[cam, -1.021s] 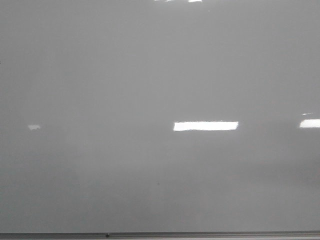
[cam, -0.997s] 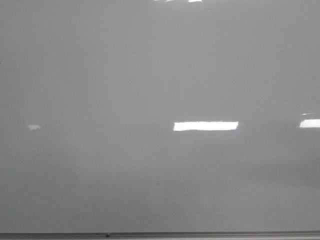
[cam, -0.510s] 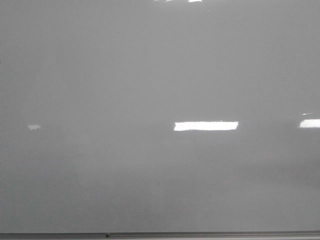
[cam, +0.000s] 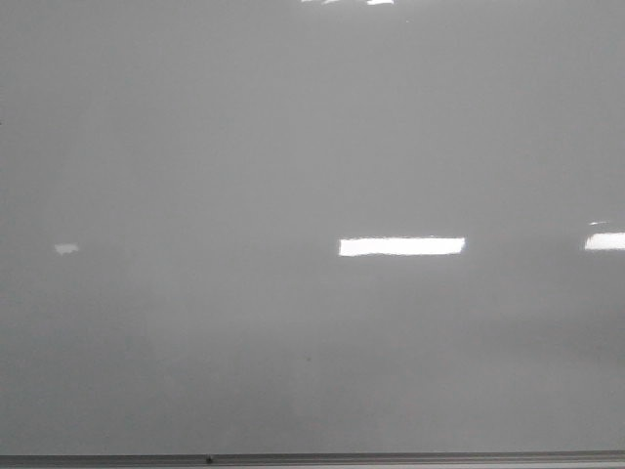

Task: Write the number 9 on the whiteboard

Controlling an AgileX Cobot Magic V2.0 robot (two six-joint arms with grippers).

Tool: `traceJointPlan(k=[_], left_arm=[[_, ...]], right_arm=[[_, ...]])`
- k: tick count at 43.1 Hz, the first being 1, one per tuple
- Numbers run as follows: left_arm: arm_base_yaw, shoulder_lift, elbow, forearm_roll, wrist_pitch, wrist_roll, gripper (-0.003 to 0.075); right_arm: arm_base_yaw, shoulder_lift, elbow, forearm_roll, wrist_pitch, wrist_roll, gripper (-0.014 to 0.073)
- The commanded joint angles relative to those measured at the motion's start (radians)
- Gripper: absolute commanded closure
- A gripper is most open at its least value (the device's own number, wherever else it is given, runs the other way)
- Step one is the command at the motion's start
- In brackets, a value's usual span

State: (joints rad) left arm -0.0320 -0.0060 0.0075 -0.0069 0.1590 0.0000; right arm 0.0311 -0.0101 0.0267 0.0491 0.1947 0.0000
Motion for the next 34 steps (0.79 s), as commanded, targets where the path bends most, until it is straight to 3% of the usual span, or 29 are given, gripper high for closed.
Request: traceJointPlan(k=[1, 15, 23, 29, 34], left_arm=[[0.002, -0.018, 0.0, -0.001, -0.089, -0.014, 0.0739], [0.002, -0.018, 0.0, 0.007, -0.14, -0.014, 0.0739], [0.004, -0.018, -0.03, 0.0, -0.263, -0.014, 0.0739], [0.004, 0.004, -0.146, 0.0, -0.245, -0.014, 0.0739], [0.004, 0.088, -0.269, 0.0, -0.141, -0.014, 0.0739]], right_arm=[[-0.007, -0.017, -0.003, -0.013, -0.075, 0.0, 0.0614], [-0.007, -0.017, -0.004, -0.013, -0.111, 0.0, 0.0614], [-0.007, -0.017, -0.087, -0.012, -0.127, 0.0, 0.0614], [-0.007, 0.005, -0.235, -0.013, -0.015, 0.0, 0.0614], [-0.007, 0.087, -0.347, -0.013, 0.101, 0.0, 0.0614]])
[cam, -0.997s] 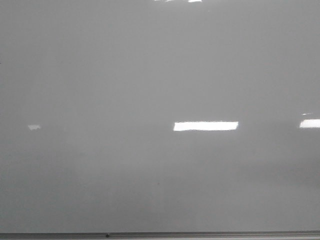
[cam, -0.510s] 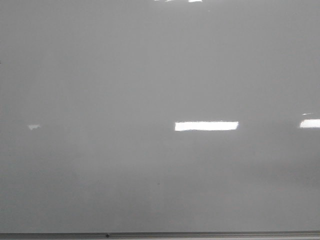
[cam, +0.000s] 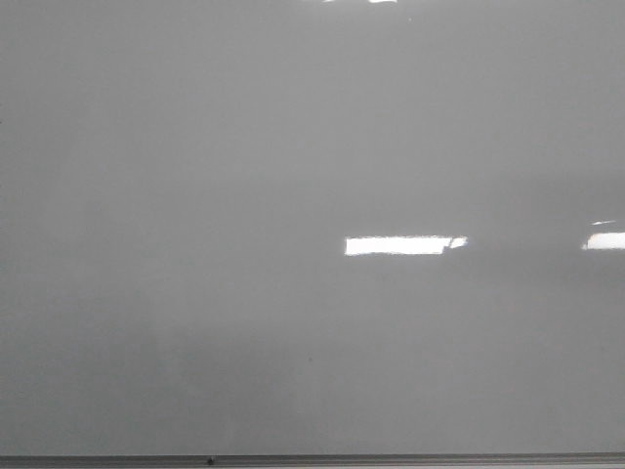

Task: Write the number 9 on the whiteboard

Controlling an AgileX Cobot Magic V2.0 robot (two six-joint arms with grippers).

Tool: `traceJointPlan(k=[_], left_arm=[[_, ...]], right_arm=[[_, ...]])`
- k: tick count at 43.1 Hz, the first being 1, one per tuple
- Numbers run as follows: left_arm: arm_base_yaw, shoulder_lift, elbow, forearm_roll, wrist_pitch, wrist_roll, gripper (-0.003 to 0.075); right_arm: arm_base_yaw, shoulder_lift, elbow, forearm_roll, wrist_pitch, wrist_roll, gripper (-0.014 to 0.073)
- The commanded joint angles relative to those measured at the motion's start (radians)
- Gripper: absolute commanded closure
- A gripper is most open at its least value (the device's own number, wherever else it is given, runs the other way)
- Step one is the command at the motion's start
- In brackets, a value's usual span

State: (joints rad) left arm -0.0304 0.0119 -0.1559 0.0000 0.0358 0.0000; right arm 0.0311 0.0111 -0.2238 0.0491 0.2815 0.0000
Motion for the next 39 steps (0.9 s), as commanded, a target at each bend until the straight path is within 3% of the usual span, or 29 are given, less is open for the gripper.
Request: traceJointPlan(k=[1, 7, 14, 17, 21, 26, 31, 39], left_arm=[[0.002, 0.084, -0.136, 0.0, 0.017, -0.014, 0.0739], [0.0, 0.242, -0.243, 0.0, 0.147, -0.014, 0.0739], [0.0, 0.351, -0.275, 0.0, 0.163, -0.014, 0.0738], [0.0, 0.356, -0.275, -0.022, 0.163, -0.014, 0.0717], [0.0, 0.356, -0.275, -0.027, 0.163, -0.014, 0.058], [0.0, 0.356, -0.275, -0.027, 0.163, -0.014, 0.0306], [0.0, 0.356, -0.275, -0.052, 0.165, -0.014, 0.0052], [-0.028, 0.458, -0.275, -0.179, 0.174, -0.014, 0.0059]], right_arm=[[-0.007, 0.088, -0.116, -0.013, 0.029, 0.0, 0.0614], [-0.007, 0.227, -0.204, -0.013, 0.068, 0.0, 0.0614], [-0.007, 0.31, -0.232, -0.012, 0.062, 0.0, 0.061], [-0.007, 0.314, -0.232, -0.011, 0.063, 0.0, 0.0571], [-0.007, 0.315, -0.232, -0.011, 0.064, 0.0, 0.0379], [-0.007, 0.315, -0.232, -0.011, 0.062, 0.0, 0.0097], [-0.007, 0.315, -0.232, -0.011, 0.063, 0.0, -0.0036], [-0.007, 0.315, -0.232, -0.011, 0.063, 0.0, -0.0037]])
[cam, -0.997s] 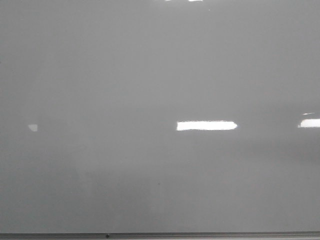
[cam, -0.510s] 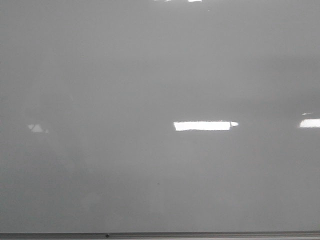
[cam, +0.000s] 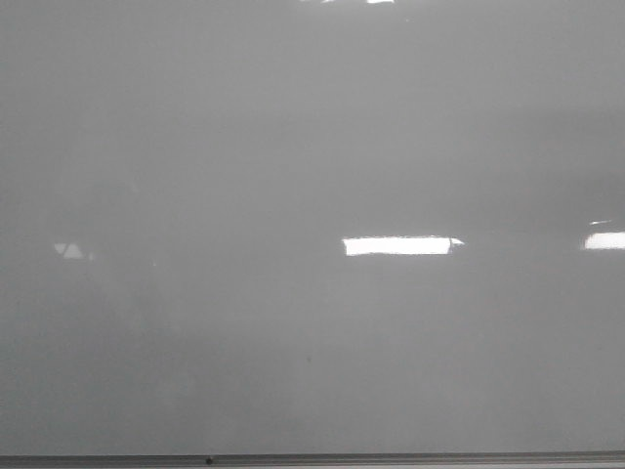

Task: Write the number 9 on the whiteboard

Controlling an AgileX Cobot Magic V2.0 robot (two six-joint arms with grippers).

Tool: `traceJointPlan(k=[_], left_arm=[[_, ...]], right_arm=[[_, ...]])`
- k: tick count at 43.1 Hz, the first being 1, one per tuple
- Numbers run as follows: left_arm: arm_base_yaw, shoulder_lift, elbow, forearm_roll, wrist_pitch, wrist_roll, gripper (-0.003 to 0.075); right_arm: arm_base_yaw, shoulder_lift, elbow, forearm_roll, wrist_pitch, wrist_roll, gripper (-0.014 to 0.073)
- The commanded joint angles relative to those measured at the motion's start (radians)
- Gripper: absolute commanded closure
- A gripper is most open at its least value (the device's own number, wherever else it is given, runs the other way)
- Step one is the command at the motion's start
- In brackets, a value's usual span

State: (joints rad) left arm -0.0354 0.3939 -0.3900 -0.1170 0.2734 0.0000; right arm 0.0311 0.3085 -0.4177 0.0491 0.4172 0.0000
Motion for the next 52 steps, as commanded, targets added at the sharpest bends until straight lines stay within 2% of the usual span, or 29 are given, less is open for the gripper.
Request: traceJointPlan(k=[1, 8, 20, 28, 45, 52], left_arm=[[-0.03, 0.104, -0.041, -0.073, -0.062, -0.014, 0.0062], [-0.041, 0.337, -0.071, -0.252, -0.084, -0.014, 0.0093], [0.054, 0.644, -0.12, -0.244, -0.193, -0.01, 0.0093], [0.039, 0.828, -0.172, -0.244, -0.273, -0.007, 0.0098], [0.035, 1.084, -0.283, -0.244, -0.341, -0.007, 0.0213], [0.035, 1.108, -0.291, -0.244, -0.348, -0.007, 0.031]], right_arm=[[-0.007, 0.017, -0.038, -0.011, -0.073, 0.0, -0.0037], [-0.007, 0.017, -0.038, -0.011, -0.074, 0.0, -0.0037], [-0.007, 0.017, -0.038, -0.011, -0.074, 0.0, -0.0037], [-0.007, 0.017, -0.038, -0.011, -0.074, 0.0, -0.0037], [-0.007, 0.017, -0.038, -0.011, -0.099, 0.0, -0.0037], [-0.007, 0.017, -0.038, -0.011, -0.117, 0.0, -0.0037]])
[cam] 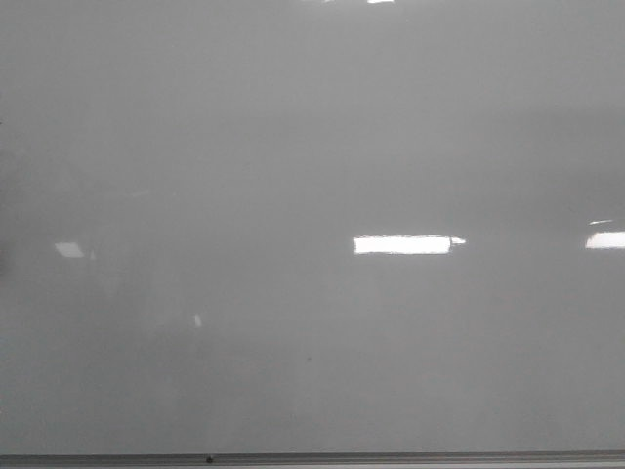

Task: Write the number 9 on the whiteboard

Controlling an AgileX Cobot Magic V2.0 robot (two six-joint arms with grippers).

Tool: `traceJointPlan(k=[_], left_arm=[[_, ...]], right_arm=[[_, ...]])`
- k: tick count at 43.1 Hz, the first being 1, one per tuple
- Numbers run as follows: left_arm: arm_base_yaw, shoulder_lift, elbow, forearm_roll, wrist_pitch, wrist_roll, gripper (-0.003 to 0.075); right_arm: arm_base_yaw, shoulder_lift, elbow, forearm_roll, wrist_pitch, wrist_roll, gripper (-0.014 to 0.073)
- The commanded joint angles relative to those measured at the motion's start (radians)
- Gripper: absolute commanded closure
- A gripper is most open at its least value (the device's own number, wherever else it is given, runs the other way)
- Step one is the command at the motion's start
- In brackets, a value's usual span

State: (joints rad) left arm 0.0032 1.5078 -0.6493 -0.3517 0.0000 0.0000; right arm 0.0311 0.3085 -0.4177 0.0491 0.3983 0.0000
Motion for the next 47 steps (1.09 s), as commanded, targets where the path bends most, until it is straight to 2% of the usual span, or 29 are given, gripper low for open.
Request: traceJointPlan(k=[1, 11, 15, 21, 26, 31, 36, 40, 42, 47], left_arm=[[-0.003, -0.006, -0.031, -0.009, -0.075, -0.007, 0.0332], [-0.003, -0.013, -0.031, 0.001, -0.052, -0.007, 0.0648], [-0.003, -0.044, -0.031, 0.05, -0.022, -0.007, 0.0741], [-0.002, -0.138, -0.031, 0.106, 0.075, 0.0, 0.0739], [-0.028, -0.239, -0.056, 0.126, 0.277, 0.058, 0.0739], [-0.1, -0.278, -0.137, 0.098, 0.58, 0.22, 0.0739], [-0.214, -0.276, -0.222, -0.014, 0.826, 0.427, 0.0739], [-0.297, -0.273, -0.27, -0.106, 0.951, 0.624, 0.0739], [-0.366, -0.273, -0.292, -0.149, 1.0, 0.783, 0.0739], [-0.474, -0.273, -0.32, -0.187, 1.06, 0.962, 0.0739]], right_arm=[[-0.007, 0.017, -0.038, -0.011, -0.099, 0.0, -0.0037], [-0.007, 0.017, -0.038, -0.011, -0.099, 0.0, -0.0037], [-0.007, 0.017, -0.038, -0.011, -0.099, 0.0, -0.0037], [-0.007, 0.017, -0.038, -0.009, -0.096, 0.0, -0.0037], [-0.007, 0.025, -0.044, -0.004, -0.066, 0.0, -0.0037], [-0.007, 0.078, -0.09, 0.009, 0.042, 0.0, -0.0037], [0.005, 0.165, -0.167, 0.04, 0.156, -0.051, -0.0037], [0.041, 0.244, -0.224, 0.1, 0.235, -0.122, -0.0037], [0.078, 0.297, -0.271, 0.162, 0.286, -0.205, -0.0037], [0.177, 0.411, -0.354, 0.318, 0.43, -0.382, -0.0037]])
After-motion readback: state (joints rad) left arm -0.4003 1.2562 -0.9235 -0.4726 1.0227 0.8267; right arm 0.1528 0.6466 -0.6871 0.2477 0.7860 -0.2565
